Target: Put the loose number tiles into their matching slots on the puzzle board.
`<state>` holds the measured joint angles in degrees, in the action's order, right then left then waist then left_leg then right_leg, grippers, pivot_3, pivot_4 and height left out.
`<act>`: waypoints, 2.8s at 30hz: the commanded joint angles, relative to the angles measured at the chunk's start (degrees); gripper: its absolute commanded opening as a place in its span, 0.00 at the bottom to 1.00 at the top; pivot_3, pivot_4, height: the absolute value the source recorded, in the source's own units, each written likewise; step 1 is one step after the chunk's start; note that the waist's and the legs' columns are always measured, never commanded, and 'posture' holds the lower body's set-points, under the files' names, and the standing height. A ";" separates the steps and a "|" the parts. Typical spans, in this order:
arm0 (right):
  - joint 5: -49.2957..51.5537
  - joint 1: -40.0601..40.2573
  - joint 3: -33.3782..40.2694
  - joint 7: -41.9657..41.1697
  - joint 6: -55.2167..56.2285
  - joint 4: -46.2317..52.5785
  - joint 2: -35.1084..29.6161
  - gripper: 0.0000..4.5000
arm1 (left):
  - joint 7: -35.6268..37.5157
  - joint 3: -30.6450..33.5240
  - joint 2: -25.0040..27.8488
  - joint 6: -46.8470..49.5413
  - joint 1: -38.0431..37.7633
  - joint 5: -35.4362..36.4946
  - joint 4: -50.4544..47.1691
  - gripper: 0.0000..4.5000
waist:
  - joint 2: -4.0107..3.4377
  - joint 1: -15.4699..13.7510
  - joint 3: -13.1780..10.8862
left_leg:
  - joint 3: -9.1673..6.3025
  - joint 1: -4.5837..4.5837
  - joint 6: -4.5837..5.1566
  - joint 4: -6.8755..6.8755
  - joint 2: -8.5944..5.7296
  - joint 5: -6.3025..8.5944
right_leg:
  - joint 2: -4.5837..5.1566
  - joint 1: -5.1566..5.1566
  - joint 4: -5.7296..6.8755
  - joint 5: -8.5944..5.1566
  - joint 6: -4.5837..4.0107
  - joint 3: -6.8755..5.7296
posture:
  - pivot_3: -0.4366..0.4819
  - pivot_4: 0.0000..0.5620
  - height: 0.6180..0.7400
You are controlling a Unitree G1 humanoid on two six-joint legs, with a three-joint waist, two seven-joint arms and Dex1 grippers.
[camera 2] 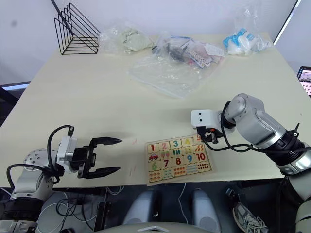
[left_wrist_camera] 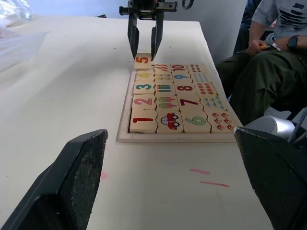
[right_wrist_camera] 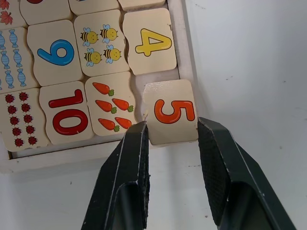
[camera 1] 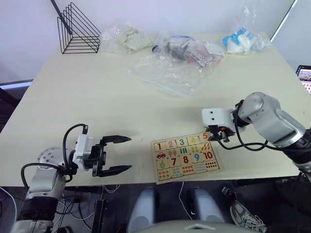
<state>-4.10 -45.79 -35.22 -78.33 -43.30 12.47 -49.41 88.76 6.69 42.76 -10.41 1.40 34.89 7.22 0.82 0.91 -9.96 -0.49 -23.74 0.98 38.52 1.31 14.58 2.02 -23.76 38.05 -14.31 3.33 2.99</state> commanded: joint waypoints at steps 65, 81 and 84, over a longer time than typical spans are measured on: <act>1.86 2.66 5.16 -0.18 4.32 0.49 0.04 0.88 | -2.04 1.66 0.57 4.54 1.09 -0.64 -6.43 1.00 | 0.02 -0.02 0.01 | 0.00 0.01 0.00 0.02 0.00 0.00 | 0.00 0.04 0.00 0.00 0.00 -0.03 | 0.48 0.27 1.00; 14.23 14.59 23.74 8.31 9.18 -1.86 3.86 0.01 | -1.47 1.20 0.63 5.21 3.15 -1.23 -5.39 1.00 | 0.04 0.02 0.02 | 0.04 0.02 0.00 0.02 -0.01 0.00 | -0.02 0.06 0.01 0.00 0.00 -0.03 | 0.48 0.27 1.00; 16.66 18.40 26.63 9.52 10.44 -1.99 5.09 0.01 | -1.39 1.31 0.73 5.38 3.04 -1.24 -5.51 1.00 | 0.03 -0.11 0.02 | 0.05 0.02 0.00 0.02 -0.01 0.00 | -0.02 0.09 0.01 0.00 0.00 -0.05 | 0.48 0.27 1.00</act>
<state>10.88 -27.76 -11.25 -69.40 -34.28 9.86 -44.30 87.14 6.77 42.91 -5.25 4.37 33.23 2.83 0.86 0.81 -9.94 -0.45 -23.74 0.98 38.54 1.29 14.58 2.00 -23.66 38.05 -14.30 3.34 2.94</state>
